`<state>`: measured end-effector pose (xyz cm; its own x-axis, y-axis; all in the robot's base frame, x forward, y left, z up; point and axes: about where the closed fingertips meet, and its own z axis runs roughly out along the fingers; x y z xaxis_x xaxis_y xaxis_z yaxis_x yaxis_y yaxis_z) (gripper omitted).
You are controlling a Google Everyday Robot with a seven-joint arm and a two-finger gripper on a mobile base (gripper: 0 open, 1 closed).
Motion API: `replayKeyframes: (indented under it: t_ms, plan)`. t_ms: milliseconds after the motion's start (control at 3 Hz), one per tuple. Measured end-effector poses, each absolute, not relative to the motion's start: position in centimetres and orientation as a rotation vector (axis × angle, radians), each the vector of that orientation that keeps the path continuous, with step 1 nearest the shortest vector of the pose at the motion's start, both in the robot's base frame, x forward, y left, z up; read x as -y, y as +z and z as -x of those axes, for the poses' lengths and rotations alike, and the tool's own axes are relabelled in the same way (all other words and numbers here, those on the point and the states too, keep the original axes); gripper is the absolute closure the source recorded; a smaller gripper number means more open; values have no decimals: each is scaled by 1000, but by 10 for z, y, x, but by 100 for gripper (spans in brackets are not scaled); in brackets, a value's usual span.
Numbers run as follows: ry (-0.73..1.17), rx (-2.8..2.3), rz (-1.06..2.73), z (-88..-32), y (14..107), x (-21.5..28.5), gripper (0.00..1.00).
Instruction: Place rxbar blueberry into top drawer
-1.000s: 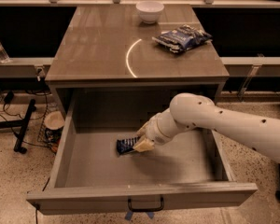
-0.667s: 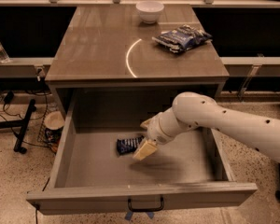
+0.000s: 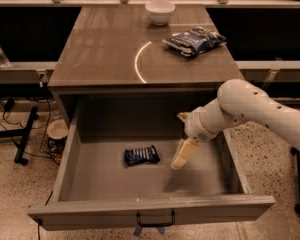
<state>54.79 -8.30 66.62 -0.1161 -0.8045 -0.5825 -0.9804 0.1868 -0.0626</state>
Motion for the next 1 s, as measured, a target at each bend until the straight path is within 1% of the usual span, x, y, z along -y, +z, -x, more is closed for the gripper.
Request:
replayKeyframes:
  t_ms: [333,667,1000]
  plan:
    - [407,-2022,1699,-547,678,135,8]
    - [352,-2078,1716,-538,684,174,26]
    - [358,-2077,1718,-538,682,172,22]
